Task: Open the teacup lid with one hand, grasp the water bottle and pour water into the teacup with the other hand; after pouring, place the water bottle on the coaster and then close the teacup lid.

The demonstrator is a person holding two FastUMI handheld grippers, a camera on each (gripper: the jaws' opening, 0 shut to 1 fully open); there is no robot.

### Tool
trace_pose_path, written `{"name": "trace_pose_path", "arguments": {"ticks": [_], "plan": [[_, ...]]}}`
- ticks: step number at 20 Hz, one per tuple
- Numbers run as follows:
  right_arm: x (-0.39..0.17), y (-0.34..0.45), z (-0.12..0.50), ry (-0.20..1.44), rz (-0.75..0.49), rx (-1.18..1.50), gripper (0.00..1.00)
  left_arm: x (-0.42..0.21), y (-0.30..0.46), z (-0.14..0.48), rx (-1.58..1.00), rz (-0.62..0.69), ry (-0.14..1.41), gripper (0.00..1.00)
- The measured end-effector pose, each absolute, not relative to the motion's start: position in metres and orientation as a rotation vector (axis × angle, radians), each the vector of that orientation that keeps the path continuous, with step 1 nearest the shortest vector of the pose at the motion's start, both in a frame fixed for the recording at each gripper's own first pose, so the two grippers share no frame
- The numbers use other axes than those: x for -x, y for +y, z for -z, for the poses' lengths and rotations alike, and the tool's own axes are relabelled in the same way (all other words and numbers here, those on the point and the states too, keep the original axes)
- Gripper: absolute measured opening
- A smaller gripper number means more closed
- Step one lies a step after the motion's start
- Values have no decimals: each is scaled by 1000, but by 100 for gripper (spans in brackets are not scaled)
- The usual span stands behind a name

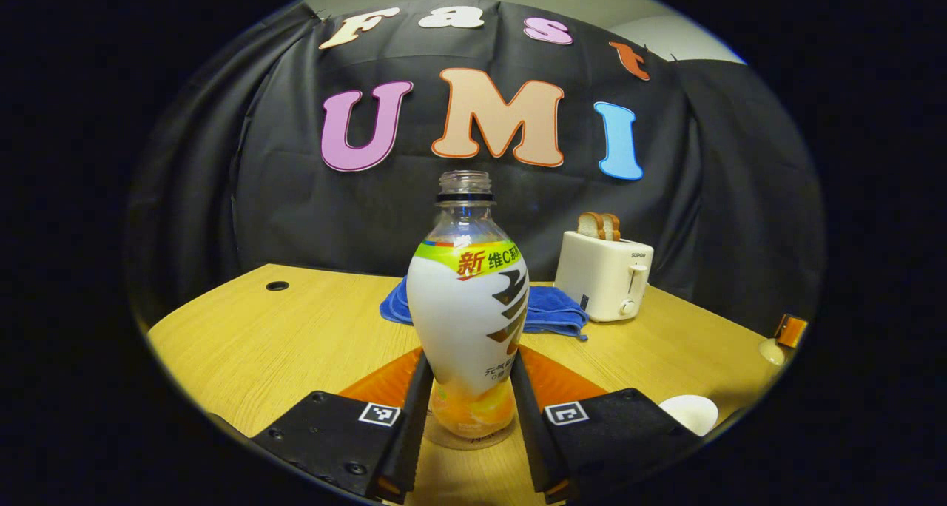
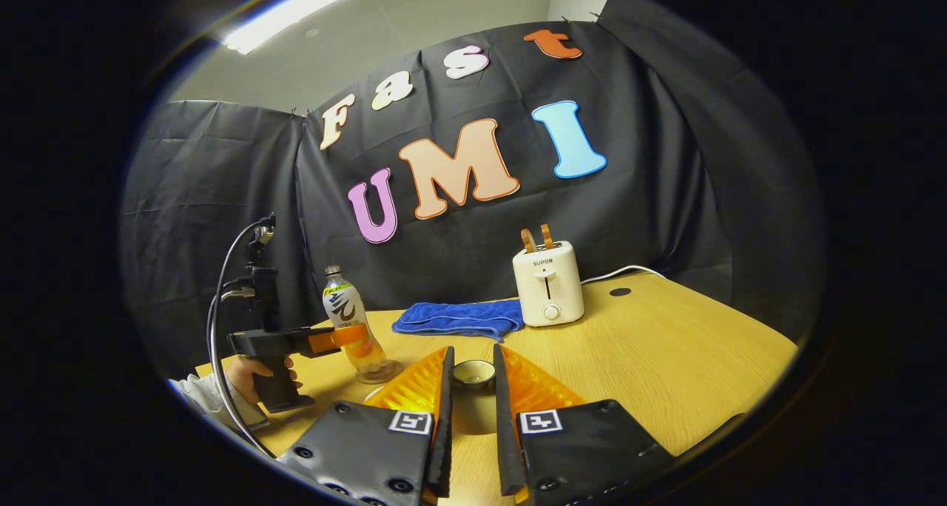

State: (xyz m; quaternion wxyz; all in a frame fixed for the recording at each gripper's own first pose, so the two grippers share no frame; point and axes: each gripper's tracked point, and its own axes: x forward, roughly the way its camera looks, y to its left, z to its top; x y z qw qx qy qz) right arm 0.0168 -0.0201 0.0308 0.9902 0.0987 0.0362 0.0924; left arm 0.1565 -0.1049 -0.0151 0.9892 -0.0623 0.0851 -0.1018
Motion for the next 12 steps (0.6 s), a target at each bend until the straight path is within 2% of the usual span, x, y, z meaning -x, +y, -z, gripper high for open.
{"name": "trace_pose_path", "arguments": {"ticks": [3,4,5,6,10,11,12], "plan": [[-18,-17,-27,79,-190,-197,31,-156,-101,26,128,180,202,57],[-18,-16,-25,85,-192,-200,27,-156,-102,25,133,178,195,58],[-19,-15,-23,92,-196,-202,27,-156,-101,23,137,174,186,60],[-19,-13,-20,97,-198,-201,31,-156,-102,25,134,175,194,61],[-17,-4,-20,98,-215,-188,27,-154,-104,30,116,175,210,67],[-17,-2,-20,100,-221,-189,29,-154,-104,30,114,175,209,75],[-17,1,-17,106,-227,-191,31,-154,-105,32,113,178,216,72]]}}
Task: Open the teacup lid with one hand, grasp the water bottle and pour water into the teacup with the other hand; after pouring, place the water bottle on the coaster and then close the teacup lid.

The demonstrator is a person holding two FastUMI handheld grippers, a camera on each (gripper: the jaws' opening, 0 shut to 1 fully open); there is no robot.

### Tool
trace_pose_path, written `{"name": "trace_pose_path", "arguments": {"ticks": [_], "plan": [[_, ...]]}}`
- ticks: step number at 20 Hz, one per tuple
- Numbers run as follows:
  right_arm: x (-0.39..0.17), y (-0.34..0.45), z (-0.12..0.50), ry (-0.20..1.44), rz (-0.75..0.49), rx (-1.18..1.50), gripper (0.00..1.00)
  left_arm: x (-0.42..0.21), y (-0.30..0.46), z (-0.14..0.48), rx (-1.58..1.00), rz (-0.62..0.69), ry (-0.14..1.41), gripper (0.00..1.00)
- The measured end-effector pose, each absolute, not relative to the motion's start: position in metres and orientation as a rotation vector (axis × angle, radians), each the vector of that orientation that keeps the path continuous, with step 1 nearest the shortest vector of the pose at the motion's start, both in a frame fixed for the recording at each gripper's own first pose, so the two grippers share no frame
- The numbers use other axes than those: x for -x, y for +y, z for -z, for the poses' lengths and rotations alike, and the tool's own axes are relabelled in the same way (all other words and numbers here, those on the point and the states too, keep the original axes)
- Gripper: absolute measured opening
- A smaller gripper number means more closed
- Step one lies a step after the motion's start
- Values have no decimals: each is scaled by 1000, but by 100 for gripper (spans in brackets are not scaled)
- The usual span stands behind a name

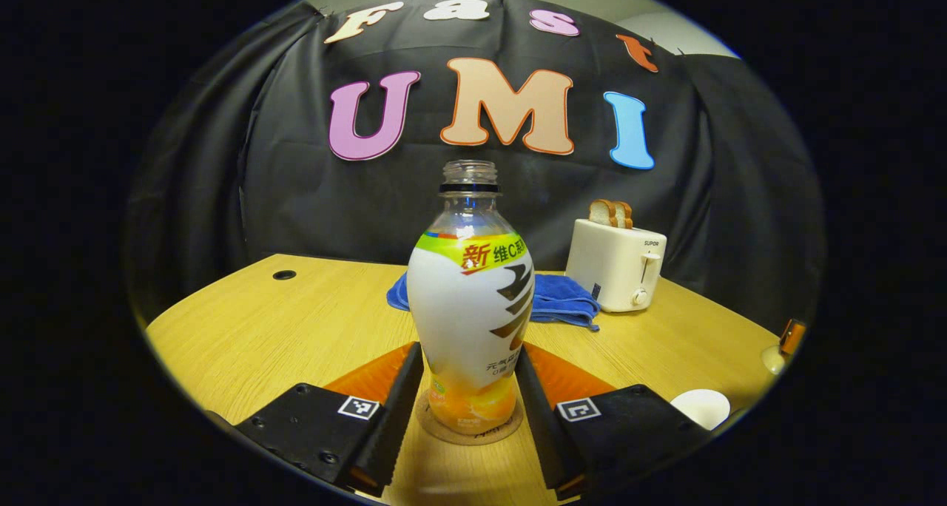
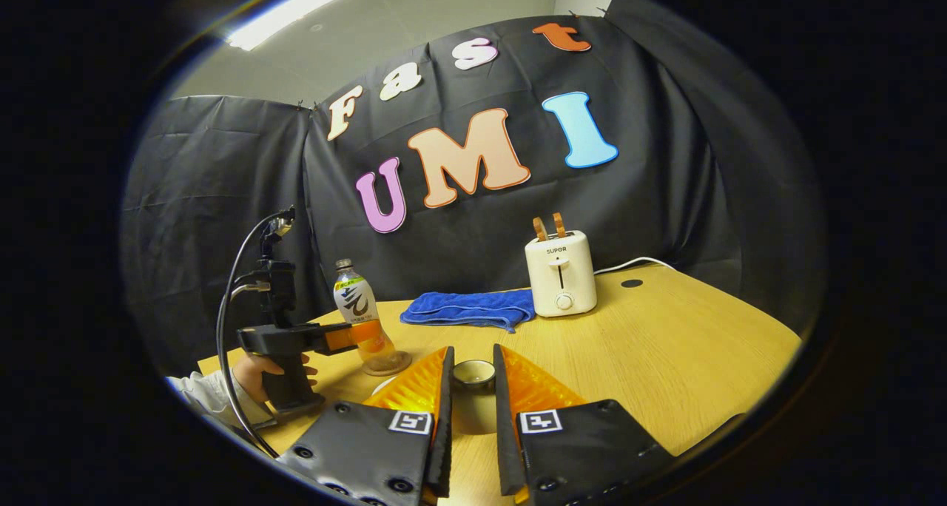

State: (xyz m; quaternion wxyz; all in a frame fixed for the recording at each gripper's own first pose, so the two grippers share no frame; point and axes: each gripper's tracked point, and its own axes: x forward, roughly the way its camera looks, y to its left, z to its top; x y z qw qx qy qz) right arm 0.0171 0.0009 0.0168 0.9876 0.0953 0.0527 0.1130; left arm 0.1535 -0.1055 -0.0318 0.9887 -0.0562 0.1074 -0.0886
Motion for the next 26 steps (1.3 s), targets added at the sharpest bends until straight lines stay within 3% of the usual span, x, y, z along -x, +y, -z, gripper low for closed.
{"name": "trace_pose_path", "arguments": {"ticks": [1,4,5,9,11,13,15,26], "plan": [[-17,4,-14,111,-233,-193,27,-153,-106,33,113,182,216,75],[-16,16,-13,113,-258,-188,31,-152,-108,33,99,188,208,80],[-16,20,-12,116,-267,-184,27,-152,-109,34,92,190,211,80],[-17,39,-11,112,-309,-179,31,-147,-109,38,80,189,230,86],[-19,48,-11,107,-326,-175,27,-144,-108,39,84,186,222,87],[-24,54,-10,116,-328,-159,31,-138,-107,39,96,187,213,87],[-29,62,-7,120,-330,-137,27,-133,-106,43,101,190,224,87],[-52,83,26,188,-311,-64,30,-81,-64,14,14,156,141,88]]}}
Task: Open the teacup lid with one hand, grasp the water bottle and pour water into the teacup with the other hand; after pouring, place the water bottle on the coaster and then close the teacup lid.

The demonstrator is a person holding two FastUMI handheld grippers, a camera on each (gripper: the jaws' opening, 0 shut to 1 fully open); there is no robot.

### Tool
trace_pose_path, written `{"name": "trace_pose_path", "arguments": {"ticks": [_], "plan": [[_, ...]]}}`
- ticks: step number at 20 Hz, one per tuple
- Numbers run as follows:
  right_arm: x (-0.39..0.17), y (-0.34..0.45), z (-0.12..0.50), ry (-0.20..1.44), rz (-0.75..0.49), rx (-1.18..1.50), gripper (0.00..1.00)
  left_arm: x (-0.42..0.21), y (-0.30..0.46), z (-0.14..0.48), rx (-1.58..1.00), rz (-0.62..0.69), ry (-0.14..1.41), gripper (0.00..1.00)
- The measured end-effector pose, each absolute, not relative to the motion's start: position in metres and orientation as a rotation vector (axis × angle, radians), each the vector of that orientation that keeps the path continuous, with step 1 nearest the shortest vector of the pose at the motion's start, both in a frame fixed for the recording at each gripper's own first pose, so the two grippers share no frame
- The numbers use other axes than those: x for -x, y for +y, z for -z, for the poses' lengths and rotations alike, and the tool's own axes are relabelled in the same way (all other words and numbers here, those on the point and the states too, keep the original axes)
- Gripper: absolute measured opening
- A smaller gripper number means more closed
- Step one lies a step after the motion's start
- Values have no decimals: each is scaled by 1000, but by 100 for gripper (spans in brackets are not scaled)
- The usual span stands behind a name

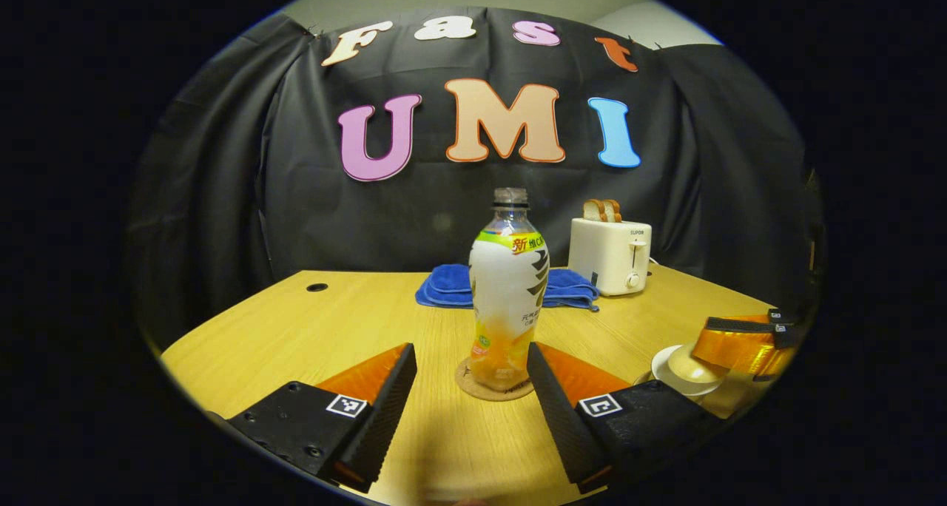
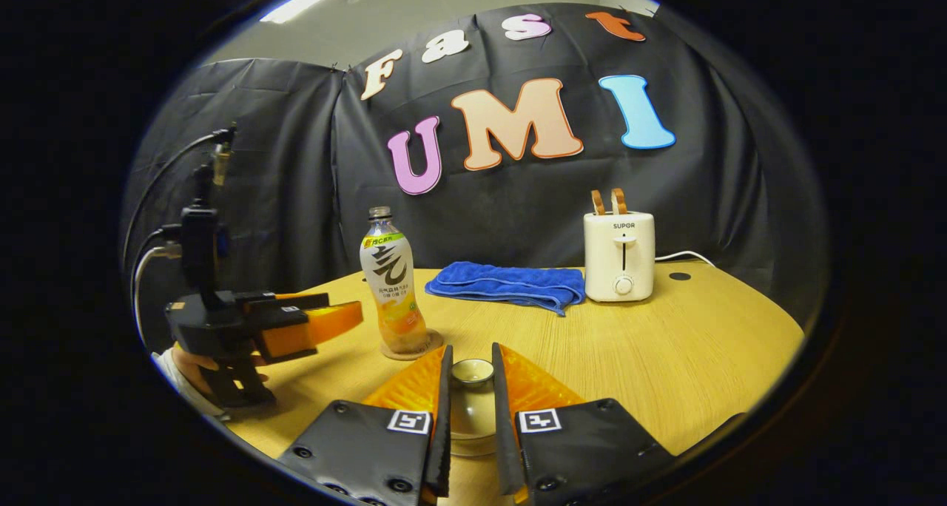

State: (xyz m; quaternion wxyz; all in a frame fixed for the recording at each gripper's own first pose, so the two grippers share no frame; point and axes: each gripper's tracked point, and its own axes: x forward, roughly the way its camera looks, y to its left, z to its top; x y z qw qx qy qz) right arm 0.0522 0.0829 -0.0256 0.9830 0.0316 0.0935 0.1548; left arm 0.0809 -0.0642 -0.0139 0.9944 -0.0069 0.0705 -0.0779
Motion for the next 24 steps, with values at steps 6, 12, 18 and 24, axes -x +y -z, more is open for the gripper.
{"name": "trace_pose_path", "arguments": {"ticks": [6,12,18,24], "plan": [[-53,90,32,174,-300,-13,30,-50,-61,-2,8,169,101,88],[-49,86,27,154,-275,-27,51,-28,-60,-2,21,165,90,88],[-26,58,4,49,-175,-23,98,-5,-51,-2,15,124,39,88],[7,39,5,23,-126,-14,98,17,-53,-1,-6,127,16,88]]}}
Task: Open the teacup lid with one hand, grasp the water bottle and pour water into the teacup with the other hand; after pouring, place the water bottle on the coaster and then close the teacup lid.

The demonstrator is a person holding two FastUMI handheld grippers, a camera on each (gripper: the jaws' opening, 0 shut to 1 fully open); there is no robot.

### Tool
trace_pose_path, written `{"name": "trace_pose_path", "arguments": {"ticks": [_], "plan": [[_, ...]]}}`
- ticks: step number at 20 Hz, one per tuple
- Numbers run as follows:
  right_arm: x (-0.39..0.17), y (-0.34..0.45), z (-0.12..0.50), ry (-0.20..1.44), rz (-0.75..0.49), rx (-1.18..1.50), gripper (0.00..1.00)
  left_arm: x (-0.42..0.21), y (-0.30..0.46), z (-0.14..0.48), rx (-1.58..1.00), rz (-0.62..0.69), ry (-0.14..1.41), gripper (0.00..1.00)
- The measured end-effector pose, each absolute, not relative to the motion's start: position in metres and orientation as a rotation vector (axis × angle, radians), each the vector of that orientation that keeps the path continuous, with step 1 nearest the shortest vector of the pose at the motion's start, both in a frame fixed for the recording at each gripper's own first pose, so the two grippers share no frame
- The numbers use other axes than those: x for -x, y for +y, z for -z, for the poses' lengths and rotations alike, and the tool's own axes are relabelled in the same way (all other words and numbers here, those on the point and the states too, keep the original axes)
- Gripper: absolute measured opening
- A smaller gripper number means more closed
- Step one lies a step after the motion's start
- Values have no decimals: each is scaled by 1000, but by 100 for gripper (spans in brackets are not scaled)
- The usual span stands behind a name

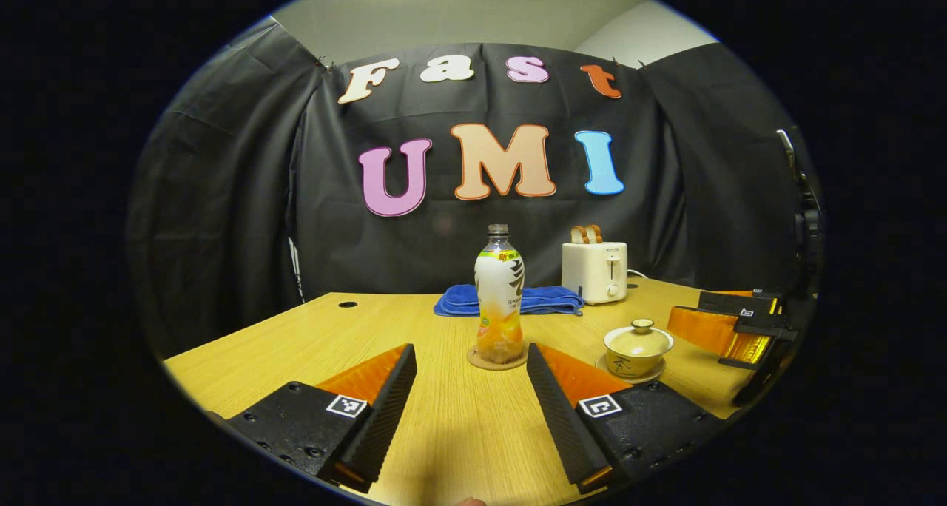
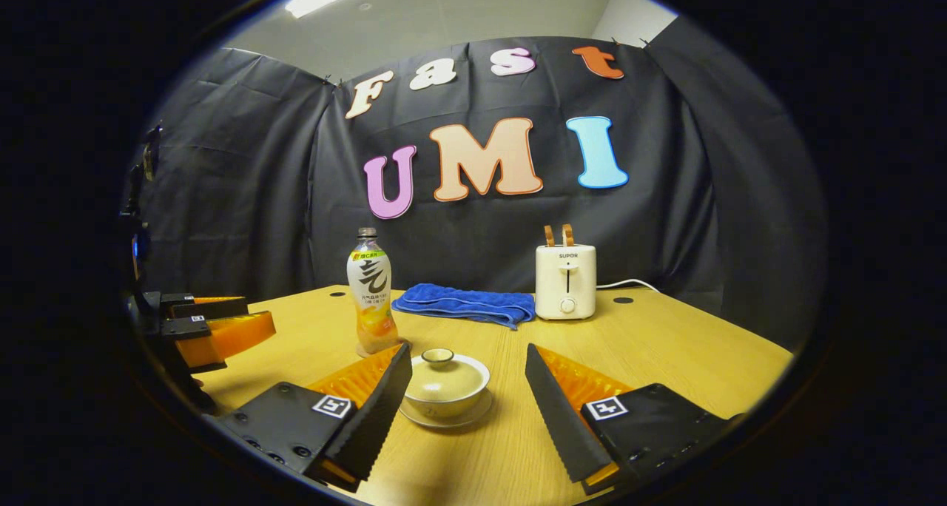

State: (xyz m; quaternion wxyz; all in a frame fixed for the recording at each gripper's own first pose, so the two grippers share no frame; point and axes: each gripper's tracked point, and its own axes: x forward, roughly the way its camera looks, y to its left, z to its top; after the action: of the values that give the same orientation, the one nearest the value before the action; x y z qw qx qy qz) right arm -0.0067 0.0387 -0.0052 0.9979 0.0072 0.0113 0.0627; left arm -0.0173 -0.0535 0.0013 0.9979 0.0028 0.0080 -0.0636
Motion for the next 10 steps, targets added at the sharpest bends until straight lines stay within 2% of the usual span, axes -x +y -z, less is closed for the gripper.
{"name": "trace_pose_path", "arguments": {"ticks": [2,3,7,8,10], "plan": [[13,37,9,25,-120,-18,94,22,-55,1,-15,128,14,88],[16,36,7,20,-118,-20,98,24,-55,2,-18,128,12,88],[20,34,8,21,-105,-18,98,25,-53,4,-29,123,5,88],[21,33,6,15,-99,-10,94,25,-54,5,-27,123,6,88],[24,31,3,-9,-75,4,98,24,-52,7,-24,114,13,88]]}}
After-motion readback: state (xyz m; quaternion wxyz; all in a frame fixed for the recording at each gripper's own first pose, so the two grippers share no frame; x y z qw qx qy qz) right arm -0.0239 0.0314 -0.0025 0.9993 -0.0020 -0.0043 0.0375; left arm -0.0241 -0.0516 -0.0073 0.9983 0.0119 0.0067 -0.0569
